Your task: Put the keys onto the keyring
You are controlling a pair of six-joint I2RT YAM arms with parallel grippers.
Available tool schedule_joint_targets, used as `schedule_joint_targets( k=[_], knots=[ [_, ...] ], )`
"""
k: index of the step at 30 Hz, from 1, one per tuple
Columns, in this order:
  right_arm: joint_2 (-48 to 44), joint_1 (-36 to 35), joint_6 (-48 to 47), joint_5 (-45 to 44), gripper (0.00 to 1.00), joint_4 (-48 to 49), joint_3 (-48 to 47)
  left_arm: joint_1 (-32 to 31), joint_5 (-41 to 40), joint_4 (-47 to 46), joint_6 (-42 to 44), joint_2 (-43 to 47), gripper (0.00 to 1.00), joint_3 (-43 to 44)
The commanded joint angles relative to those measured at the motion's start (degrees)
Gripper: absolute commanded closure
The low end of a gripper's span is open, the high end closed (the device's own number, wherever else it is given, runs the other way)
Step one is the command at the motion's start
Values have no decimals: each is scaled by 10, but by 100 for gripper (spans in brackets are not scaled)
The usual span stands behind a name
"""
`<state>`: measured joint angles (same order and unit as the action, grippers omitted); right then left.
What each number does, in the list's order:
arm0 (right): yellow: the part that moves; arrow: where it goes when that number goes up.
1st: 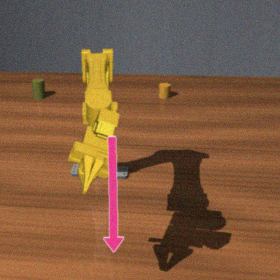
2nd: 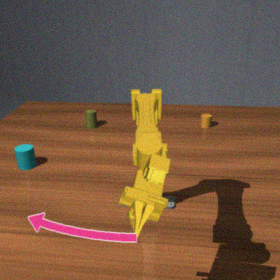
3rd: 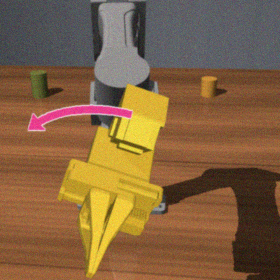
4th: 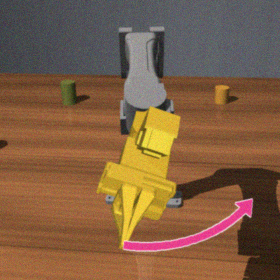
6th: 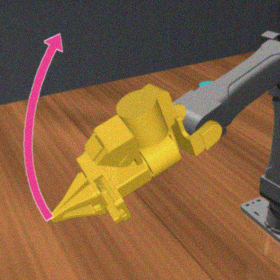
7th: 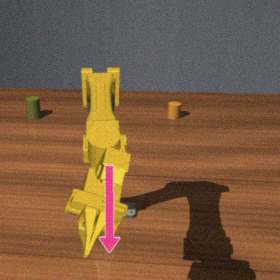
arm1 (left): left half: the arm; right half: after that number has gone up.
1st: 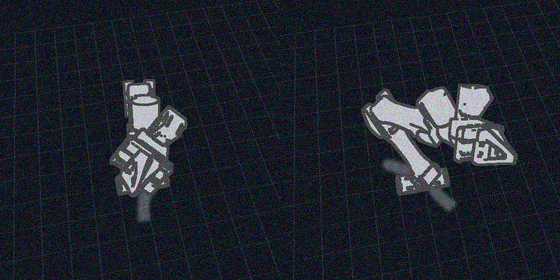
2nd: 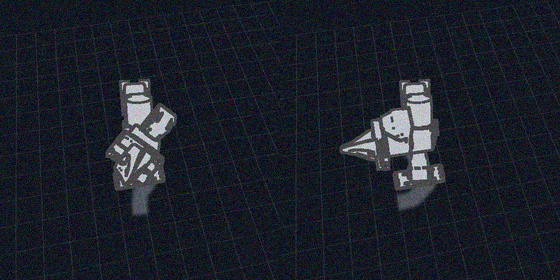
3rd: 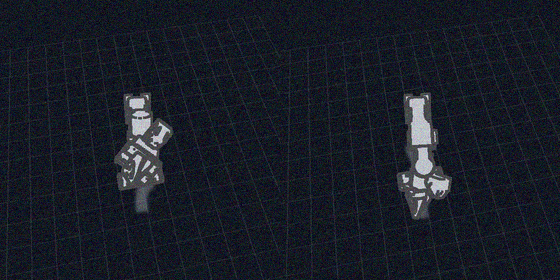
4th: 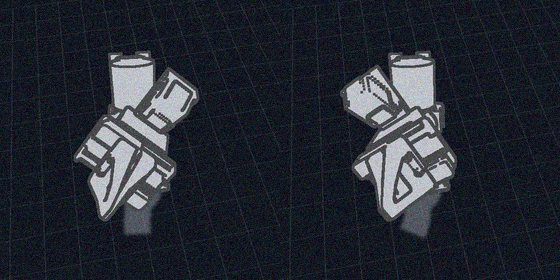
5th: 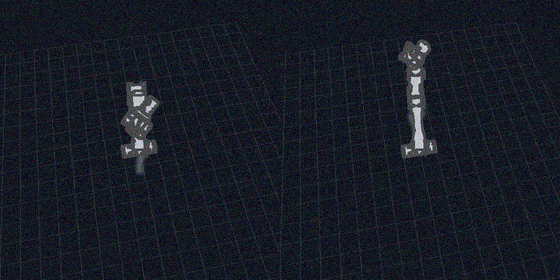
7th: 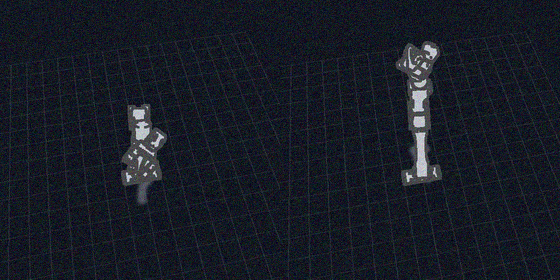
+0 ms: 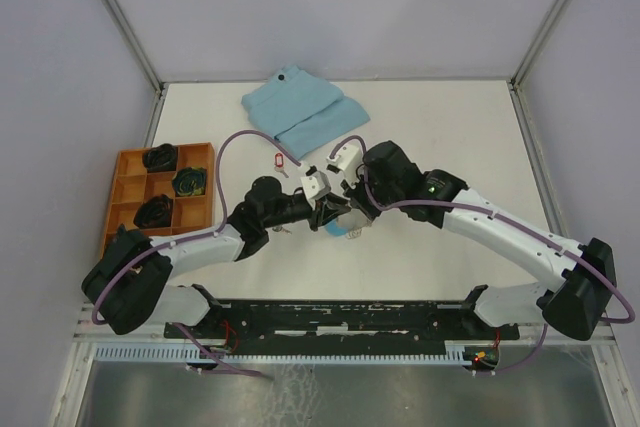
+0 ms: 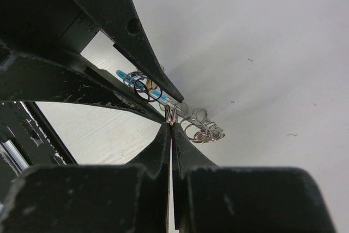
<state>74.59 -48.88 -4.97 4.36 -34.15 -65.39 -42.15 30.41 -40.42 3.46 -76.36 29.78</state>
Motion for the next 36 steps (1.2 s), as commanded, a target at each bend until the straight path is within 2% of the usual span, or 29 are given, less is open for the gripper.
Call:
schedule_joint_targets(
  k=[1, 6, 9, 16, 19, 36],
  knots=[
    [-9, 4, 10, 1, 95, 14, -20, -2, 9, 11, 32, -3, 95, 23],
    [-17, 5, 31, -21, 66, 18, -19, -3, 12, 9, 29, 3, 97, 19],
    [-39, 7, 45, -39, 61, 27, -9, -3, 4, 0, 18, 5, 97, 15],
    [-103, 21, 108, -57, 61, 62, 37, -3, -3, -11, -8, 8, 97, 9],
    [-112, 27, 120, -9, 62, 88, 59, -3, -1, -15, -14, 8, 97, 6],
    [-33, 79, 141, 92, 64, 141, 57, -3, 0, -15, -17, 15, 97, 0]
  ],
)
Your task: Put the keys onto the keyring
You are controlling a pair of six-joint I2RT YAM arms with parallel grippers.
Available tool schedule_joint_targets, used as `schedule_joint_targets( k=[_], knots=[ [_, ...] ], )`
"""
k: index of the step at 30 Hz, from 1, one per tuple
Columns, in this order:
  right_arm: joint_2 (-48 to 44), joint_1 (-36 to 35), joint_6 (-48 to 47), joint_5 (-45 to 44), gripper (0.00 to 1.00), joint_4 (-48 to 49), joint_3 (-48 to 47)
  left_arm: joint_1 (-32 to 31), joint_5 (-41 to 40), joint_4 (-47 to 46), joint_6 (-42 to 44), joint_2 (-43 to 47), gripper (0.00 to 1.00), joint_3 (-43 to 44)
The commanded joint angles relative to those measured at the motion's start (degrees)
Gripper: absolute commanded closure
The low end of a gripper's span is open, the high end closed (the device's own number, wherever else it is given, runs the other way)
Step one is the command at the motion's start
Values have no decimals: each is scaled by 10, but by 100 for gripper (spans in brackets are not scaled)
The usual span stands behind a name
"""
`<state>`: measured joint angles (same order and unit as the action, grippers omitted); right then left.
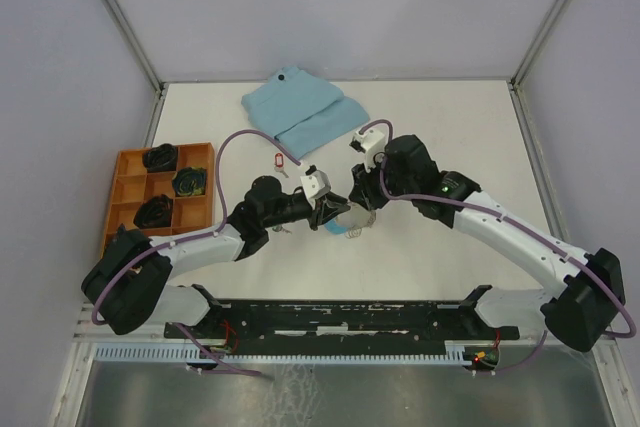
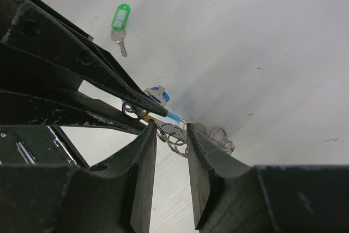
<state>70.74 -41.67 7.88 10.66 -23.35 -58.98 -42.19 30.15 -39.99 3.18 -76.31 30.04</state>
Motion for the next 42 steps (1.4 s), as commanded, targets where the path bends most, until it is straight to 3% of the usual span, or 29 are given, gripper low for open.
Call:
schedule_joint_targets(
  k=[1, 17, 24, 42],
  knots=[
    [6, 9, 14, 33, 64, 33, -7, -2, 3, -20, -14, 14, 97, -3],
    [-31, 14, 3, 28, 65, 1, -14, -3, -2, -20, -20, 18, 97, -3],
    [-5, 14, 7, 58, 70, 4, -12, -2, -1, -20, -20, 24, 97, -6],
    [40, 15, -1, 94, 72, 17, -16, -3, 16, -11, -10, 25, 97, -5]
  ],
)
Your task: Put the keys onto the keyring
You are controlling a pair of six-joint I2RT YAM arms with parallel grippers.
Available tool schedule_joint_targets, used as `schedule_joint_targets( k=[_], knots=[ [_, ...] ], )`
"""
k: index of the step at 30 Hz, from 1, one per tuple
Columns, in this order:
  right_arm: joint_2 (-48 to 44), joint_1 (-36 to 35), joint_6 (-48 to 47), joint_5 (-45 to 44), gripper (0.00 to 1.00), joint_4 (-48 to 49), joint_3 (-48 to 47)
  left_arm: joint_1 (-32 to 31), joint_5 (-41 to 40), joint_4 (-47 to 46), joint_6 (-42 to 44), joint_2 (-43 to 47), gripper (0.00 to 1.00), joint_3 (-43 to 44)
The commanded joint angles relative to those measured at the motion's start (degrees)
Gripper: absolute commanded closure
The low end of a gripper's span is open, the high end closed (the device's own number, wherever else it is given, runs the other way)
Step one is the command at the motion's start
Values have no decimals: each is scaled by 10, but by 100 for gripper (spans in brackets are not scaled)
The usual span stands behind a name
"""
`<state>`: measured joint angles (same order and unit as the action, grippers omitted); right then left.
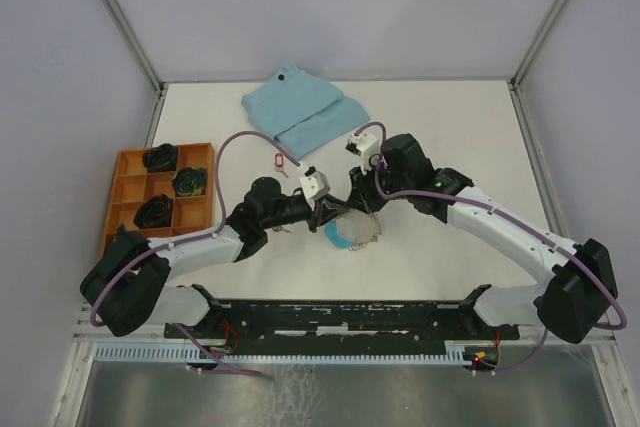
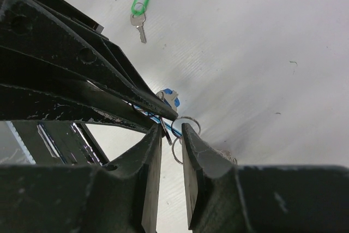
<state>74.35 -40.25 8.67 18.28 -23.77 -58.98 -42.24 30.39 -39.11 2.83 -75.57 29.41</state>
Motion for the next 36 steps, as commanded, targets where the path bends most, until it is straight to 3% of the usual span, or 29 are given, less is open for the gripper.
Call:
schedule_joint_targets(
  k=[1, 9, 13, 15, 18, 22, 28, 36],
  knots=[
    [6, 1, -11, 18, 72, 21, -18, -3, 16, -16, -5, 17, 97, 3],
    [24, 1, -22, 41, 80, 5, -41, -9, 18, 22, 16, 27, 97, 13],
    [23, 1, -33, 51, 96, 0, -47, -11, 12, 39, 20, 33, 97, 18],
    [17, 1, -43, 52, 99, -1, -51, -11, 2, 38, 7, 41, 96, 16],
    [6, 1, -59, 50, 99, 9, -50, -10, -28, 16, -28, 65, 73, -1],
    [-20, 0, -69, 48, 99, 74, -29, -10, -58, -27, -71, 93, 57, -41],
    [-42, 1, -79, 51, 99, 162, 10, -10, -63, -37, -99, 94, 49, -64],
    [-55, 0, -99, 54, 99, 283, 75, -12, -24, -103, -150, 65, 48, -71]
  ],
)
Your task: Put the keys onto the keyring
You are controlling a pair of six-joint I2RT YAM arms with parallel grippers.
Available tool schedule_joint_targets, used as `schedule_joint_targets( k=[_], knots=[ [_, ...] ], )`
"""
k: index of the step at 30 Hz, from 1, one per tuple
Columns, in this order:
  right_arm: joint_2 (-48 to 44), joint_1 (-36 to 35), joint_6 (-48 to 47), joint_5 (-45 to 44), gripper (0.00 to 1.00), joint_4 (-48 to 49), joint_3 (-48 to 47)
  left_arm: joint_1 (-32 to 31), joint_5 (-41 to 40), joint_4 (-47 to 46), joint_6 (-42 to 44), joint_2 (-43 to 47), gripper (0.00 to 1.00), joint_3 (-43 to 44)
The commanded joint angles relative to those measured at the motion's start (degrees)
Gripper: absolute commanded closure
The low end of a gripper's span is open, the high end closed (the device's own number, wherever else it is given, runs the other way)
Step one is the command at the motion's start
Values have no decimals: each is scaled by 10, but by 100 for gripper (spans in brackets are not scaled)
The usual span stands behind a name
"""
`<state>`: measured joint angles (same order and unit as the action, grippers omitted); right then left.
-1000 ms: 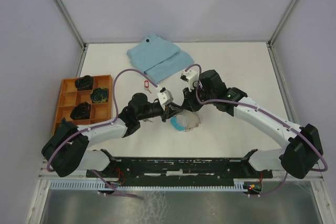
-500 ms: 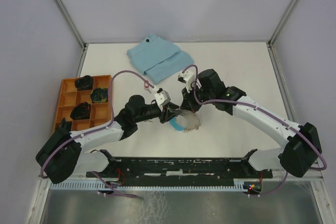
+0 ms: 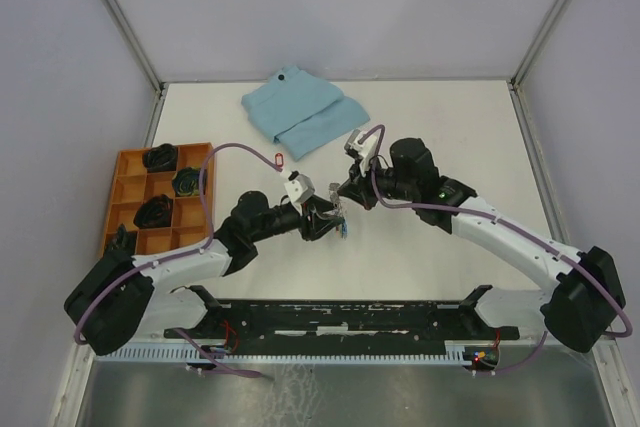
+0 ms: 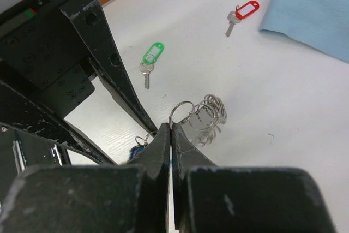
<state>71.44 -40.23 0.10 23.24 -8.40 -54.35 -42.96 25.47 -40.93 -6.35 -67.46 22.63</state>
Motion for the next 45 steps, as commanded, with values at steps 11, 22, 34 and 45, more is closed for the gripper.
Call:
schedule_joint_targets(
  k=[11, 22, 34, 45],
  knots=[
    [-33, 1, -86, 16, 99, 249, 134, 10, 5, -99, -34, 53, 48, -59],
    [-39, 9, -129, 92, 99, 317, 171, 126, 117, -243, -40, 18, 46, -74],
    [-29, 33, -124, 173, 99, 369, 185, 163, 251, -361, -26, -110, 60, -23],
    [-22, 37, -122, 192, 99, 378, 182, 166, 308, -296, 17, -125, 68, 16]
  ],
)
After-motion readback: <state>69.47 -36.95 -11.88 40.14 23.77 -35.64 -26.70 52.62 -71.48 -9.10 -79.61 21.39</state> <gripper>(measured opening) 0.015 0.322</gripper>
